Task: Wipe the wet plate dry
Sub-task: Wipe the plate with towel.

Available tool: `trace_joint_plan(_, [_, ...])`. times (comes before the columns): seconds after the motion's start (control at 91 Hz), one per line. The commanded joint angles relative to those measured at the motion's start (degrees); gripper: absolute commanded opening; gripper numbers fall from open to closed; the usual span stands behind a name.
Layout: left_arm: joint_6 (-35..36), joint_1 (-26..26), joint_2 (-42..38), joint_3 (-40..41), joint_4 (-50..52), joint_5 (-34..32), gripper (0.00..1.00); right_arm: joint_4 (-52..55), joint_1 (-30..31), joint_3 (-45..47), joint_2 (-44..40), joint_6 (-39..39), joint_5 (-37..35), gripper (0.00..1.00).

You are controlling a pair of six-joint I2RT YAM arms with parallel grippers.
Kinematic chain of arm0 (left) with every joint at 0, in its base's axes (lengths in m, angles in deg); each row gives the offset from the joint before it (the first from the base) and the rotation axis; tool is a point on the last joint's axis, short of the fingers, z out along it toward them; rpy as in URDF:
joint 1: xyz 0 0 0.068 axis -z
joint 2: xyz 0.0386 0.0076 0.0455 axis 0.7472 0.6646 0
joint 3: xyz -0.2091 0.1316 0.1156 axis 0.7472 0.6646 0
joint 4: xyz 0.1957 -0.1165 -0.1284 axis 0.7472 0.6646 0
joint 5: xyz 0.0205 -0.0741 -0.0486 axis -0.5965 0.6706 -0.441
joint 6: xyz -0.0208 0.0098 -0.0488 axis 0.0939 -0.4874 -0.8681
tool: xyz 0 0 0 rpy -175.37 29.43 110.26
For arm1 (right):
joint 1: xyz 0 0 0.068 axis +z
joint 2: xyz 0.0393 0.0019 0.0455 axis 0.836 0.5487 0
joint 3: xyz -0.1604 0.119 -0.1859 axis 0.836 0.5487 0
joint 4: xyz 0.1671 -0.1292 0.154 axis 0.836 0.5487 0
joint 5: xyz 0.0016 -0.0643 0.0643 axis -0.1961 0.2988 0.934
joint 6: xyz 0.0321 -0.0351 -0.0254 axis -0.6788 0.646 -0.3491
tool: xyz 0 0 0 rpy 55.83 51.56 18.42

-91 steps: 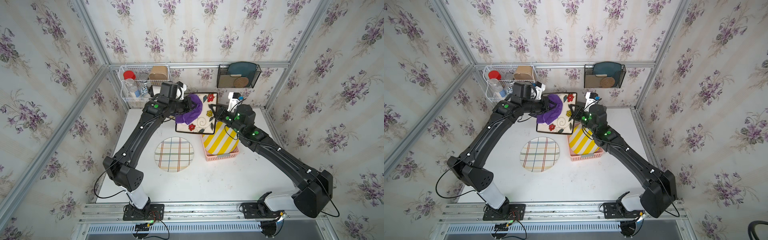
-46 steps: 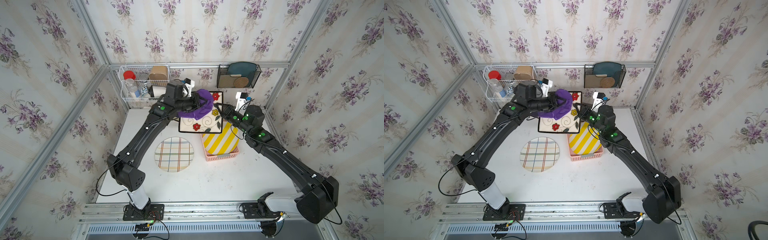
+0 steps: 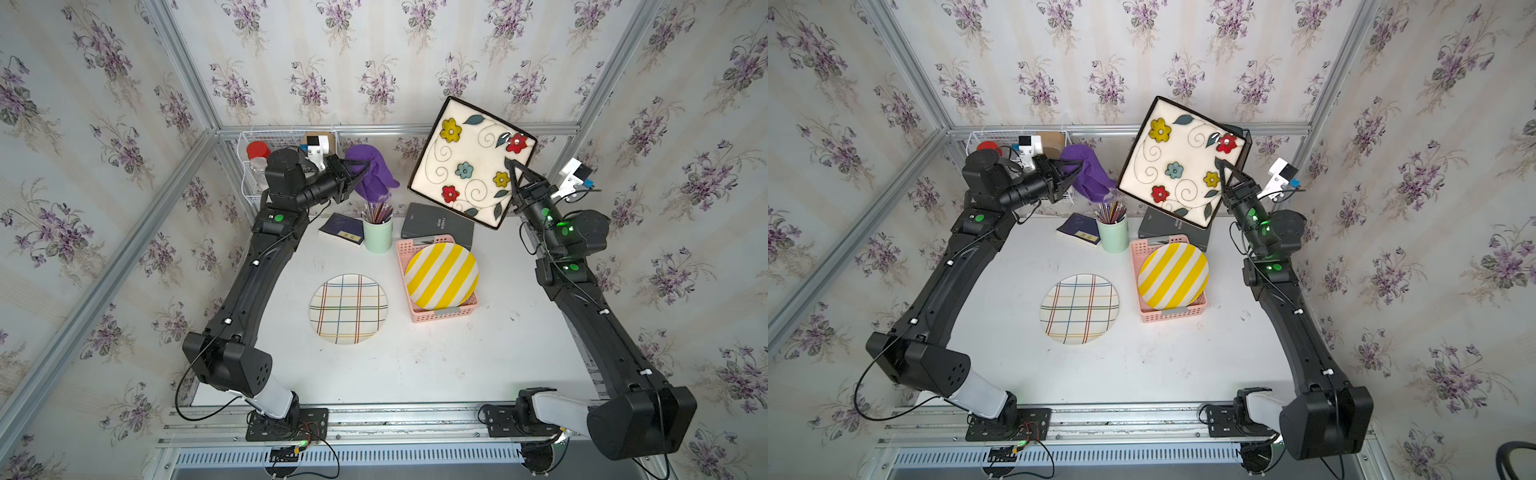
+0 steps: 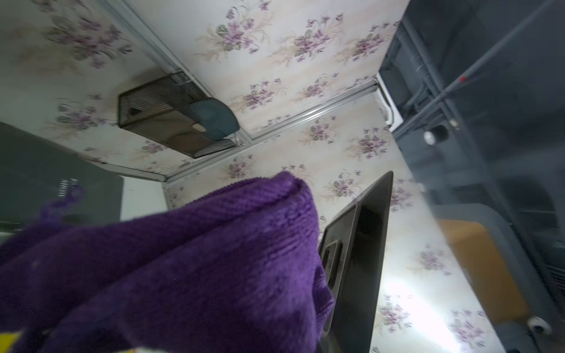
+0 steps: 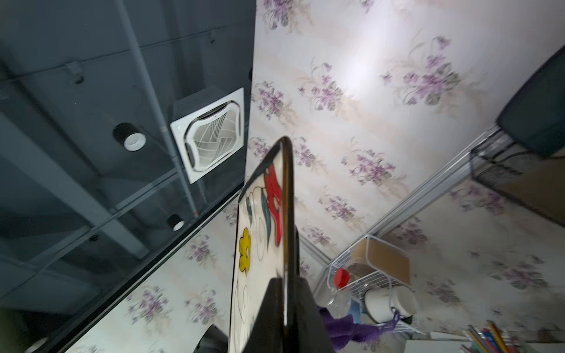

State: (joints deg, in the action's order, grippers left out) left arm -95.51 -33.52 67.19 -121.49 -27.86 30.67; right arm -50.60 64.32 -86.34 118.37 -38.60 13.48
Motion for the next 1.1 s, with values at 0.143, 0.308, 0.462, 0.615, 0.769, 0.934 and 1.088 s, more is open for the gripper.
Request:
trace_joint_plan(0.143, [-23.58,5.03,5.19,-3.76,-30.87,4.71,0.00,-11.05,5.26,-0.92,2.16,-3.62,5.22,0.00])
trace_joint_plan(0.308, [-24.23,7.50,5.75,-4.06,-31.58,4.62,0.00,-10.14,10.23,-1.05,4.72,-2.52,2.90,0.00])
trace_joint_plan(0.462, [-22.66,13.77,7.18,-6.58,-31.43,7.39,0.00,-6.17,12.45,-9.48,9.92,-0.04,0.25,0.00])
trace_joint_plan(0.615, [-23.24,17.68,7.99,-6.48,-32.34,10.00,0.00,-5.16,7.06,-19.40,14.65,-1.32,-2.92,0.00])
trace_joint_plan(0.769, [-27.75,11.77,5.35,-4.19,-37.69,7.20,0.00,-3.79,3.34,-12.56,9.52,-1.60,-3.19,0.00])
trace_joint_plan(0.934, [-26.40,11.82,5.39,-4.84,-36.43,6.44,0.00,-3.86,16.05,-6.16,8.27,2.19,-4.77,0.00])
trace_joint_plan(1.088, [-26.08,18.52,9.04,-6.76,-36.00,8.56,0.00,-6.38,15.11,-15.42,14.18,0.90,-7.48,0.00])
